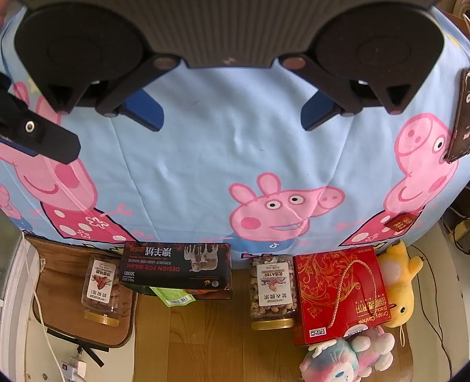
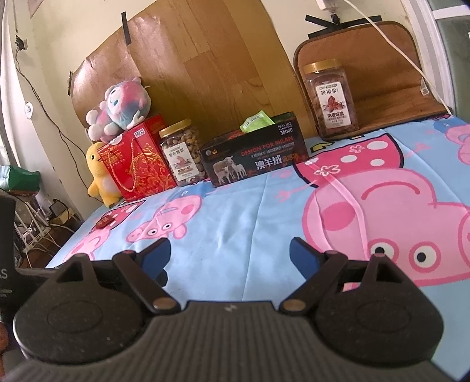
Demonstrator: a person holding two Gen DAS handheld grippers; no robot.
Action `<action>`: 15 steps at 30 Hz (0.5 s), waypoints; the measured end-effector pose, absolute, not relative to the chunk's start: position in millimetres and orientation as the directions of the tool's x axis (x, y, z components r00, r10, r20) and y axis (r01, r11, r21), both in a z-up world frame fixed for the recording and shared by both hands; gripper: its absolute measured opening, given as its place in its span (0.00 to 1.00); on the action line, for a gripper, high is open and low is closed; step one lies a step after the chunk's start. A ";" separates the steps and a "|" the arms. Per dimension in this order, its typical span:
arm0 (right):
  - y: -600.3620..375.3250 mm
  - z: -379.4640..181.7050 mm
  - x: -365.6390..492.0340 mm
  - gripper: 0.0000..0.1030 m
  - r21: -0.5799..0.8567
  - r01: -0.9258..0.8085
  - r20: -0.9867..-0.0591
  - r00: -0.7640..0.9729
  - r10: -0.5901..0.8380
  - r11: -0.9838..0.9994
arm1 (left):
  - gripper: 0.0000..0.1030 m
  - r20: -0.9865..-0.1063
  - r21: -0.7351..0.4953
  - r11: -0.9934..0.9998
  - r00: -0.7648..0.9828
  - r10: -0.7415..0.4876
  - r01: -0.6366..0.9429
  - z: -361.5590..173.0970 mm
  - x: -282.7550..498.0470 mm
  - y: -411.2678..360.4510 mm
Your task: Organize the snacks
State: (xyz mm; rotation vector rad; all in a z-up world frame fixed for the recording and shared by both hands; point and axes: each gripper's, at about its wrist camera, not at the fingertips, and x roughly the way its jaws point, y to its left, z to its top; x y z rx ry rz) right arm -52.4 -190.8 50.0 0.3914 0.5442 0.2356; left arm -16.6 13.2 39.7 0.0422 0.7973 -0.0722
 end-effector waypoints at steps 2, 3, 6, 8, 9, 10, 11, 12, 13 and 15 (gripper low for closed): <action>-190.8 50.1 -52.5 0.87 0.420 -0.114 -0.455 0.832 0.317 0.900 | 1.00 -0.714 0.011 0.997 0.699 -0.049 0.081 40.6 -16.0 13.4; -190.5 50.3 -52.3 0.87 0.419 -0.115 -0.454 0.833 0.318 0.901 | 1.00 -0.712 0.010 0.997 0.700 -0.048 0.079 41.1 -15.7 13.5; -188.4 51.3 -51.8 0.87 0.411 -0.121 -0.456 0.831 0.319 0.903 | 1.00 -0.715 0.004 0.997 0.697 -0.052 0.079 41.9 -13.9 13.4; -188.1 52.7 -52.2 0.87 0.407 -0.122 -0.452 0.834 0.316 0.905 | 1.00 -0.713 0.007 0.997 0.700 -0.050 0.078 42.9 -14.4 13.3; -188.3 53.1 -51.9 0.87 0.409 -0.122 -0.451 0.834 0.317 0.904 | 1.00 -0.712 0.007 0.997 0.701 -0.050 0.079 43.3 -14.9 13.1; -188.2 53.5 -52.0 0.87 0.409 -0.122 -0.451 0.834 0.317 0.904 | 1.00 -0.711 0.006 0.997 0.701 -0.052 0.080 43.9 -14.7 13.4; -187.9 53.9 -52.3 0.87 0.406 -0.121 -0.451 0.836 0.314 0.906 | 1.00 -0.710 0.004 0.997 0.702 -0.053 0.080 44.4 -14.8 13.7; -187.6 54.2 -52.5 0.87 0.403 -0.121 -0.449 0.837 0.312 0.907 | 1.00 -0.709 0.005 0.997 0.704 -0.053 0.080 44.7 -14.8 13.8; -187.5 54.5 -52.5 0.87 0.401 -0.121 -0.447 0.839 0.310 0.908 | 1.00 -0.708 0.005 0.997 0.705 -0.052 0.079 44.8 -15.3 14.1; -187.2 54.4 -52.5 0.87 0.401 -0.120 -0.447 0.840 0.309 0.908 | 1.00 -0.708 0.002 0.997 0.704 -0.053 0.078 44.3 -15.1 14.7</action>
